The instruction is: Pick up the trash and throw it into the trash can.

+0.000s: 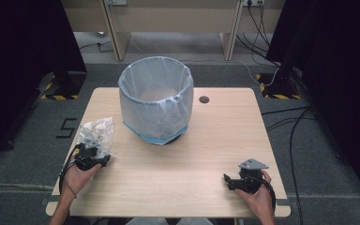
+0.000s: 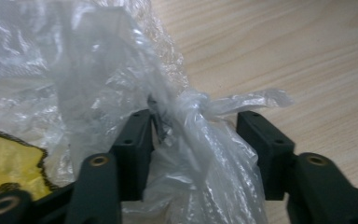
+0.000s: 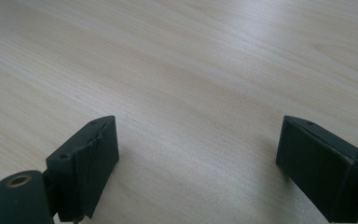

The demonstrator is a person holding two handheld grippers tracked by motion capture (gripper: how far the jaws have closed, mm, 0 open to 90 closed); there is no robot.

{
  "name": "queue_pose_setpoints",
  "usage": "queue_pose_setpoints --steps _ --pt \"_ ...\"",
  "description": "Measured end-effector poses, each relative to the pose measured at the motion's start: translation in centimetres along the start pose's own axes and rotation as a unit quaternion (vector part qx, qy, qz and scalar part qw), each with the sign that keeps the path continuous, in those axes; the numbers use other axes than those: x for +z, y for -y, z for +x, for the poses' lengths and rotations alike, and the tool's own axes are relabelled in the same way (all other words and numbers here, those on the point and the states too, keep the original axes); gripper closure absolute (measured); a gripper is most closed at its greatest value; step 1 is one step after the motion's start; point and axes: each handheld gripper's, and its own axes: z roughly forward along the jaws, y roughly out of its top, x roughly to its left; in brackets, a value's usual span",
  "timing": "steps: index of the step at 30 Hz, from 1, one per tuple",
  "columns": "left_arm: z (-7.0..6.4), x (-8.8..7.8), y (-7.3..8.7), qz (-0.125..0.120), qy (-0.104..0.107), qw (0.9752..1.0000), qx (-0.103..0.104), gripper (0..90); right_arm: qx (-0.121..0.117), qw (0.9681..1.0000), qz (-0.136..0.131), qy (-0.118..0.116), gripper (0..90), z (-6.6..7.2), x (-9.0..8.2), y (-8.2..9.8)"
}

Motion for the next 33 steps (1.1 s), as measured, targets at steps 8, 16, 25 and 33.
queue_pose_setpoints --steps 8,16,25,33 --pt "0.5 -0.9 -0.4 -0.019 0.009 0.9998 0.002 64.7 0.000 1.0000 0.000 0.000 13.1 0.0 0.0 0.0" --pt "1.3 -3.0 -2.2 -0.049 0.023 0.9985 0.002 68.5 0.000 1.0000 0.000 0.000 13.1 0.0 0.0 0.0" --pt "2.6 -4.6 -4.2 -0.069 0.039 0.9968 -0.004 69.8 0.000 1.0000 0.000 -0.001 13.1 0.0 0.0 0.0" --pt "3.5 -5.9 -5.6 -0.080 0.052 0.9954 -0.003 70.0 0.000 1.0000 0.000 -0.001 13.0 0.0 0.0 0.0"
